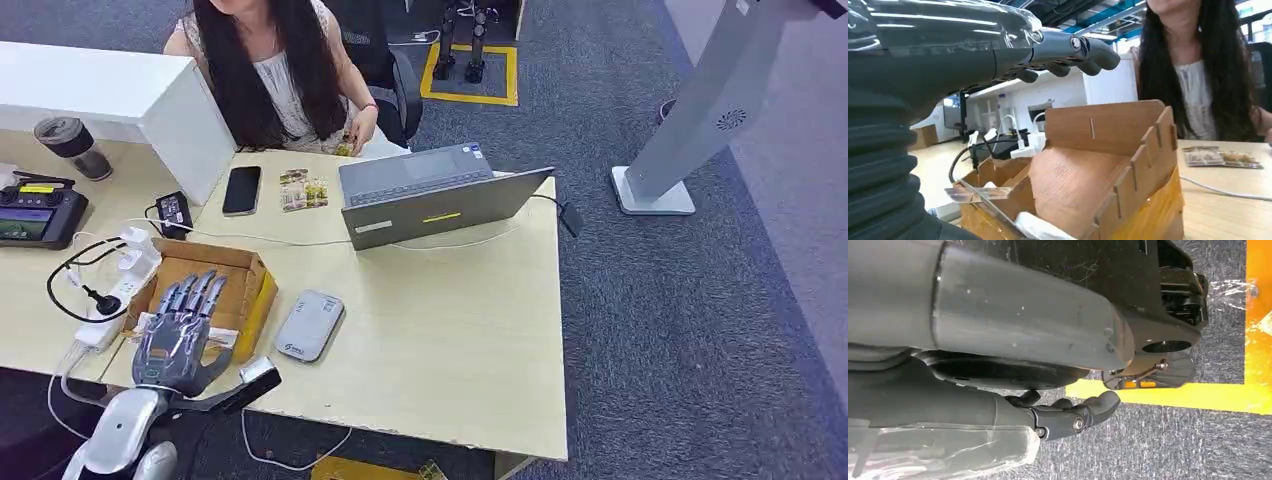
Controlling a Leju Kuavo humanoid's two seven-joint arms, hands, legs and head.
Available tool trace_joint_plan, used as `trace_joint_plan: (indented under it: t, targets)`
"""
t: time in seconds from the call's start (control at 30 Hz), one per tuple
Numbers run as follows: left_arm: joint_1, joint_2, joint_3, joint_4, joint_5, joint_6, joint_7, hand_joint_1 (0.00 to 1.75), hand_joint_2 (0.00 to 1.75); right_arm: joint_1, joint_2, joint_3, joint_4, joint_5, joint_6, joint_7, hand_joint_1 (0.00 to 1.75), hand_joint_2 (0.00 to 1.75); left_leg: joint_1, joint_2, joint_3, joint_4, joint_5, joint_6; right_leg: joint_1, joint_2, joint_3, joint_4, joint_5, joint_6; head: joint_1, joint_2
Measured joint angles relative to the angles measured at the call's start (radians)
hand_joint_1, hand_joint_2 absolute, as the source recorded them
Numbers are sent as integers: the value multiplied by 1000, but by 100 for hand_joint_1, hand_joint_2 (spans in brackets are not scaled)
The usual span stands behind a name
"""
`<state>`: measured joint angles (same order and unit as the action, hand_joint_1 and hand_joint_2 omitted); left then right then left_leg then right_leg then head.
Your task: Pass the card to the sensor for recognition and then transmit it.
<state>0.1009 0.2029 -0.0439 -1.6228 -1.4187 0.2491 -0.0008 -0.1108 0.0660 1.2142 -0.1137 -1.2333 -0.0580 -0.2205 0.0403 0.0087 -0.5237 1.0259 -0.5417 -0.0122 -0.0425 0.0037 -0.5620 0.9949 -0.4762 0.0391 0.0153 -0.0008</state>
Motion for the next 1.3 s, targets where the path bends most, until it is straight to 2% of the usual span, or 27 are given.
trace_joint_plan:
  t: [0.4,0.93,1.3]
  targets:
    - [-6,-3,35,36,-16,-2,23,0,175,0,0,7,0,0,0,12,0,0,0,0,0,0,0,0,0,0,0,0,0,0,0,0]
    - [18,-9,87,40,-7,0,17,0,175,0,-1,7,0,-2,0,15,0,0,0,0,0,0,0,0,0,0,0,0,0,0,0,0]
    - [20,-9,90,40,-6,1,14,0,175,0,-1,7,0,-2,0,15,0,0,0,0,0,0,0,0,0,0,0,0,0,0,0,0]
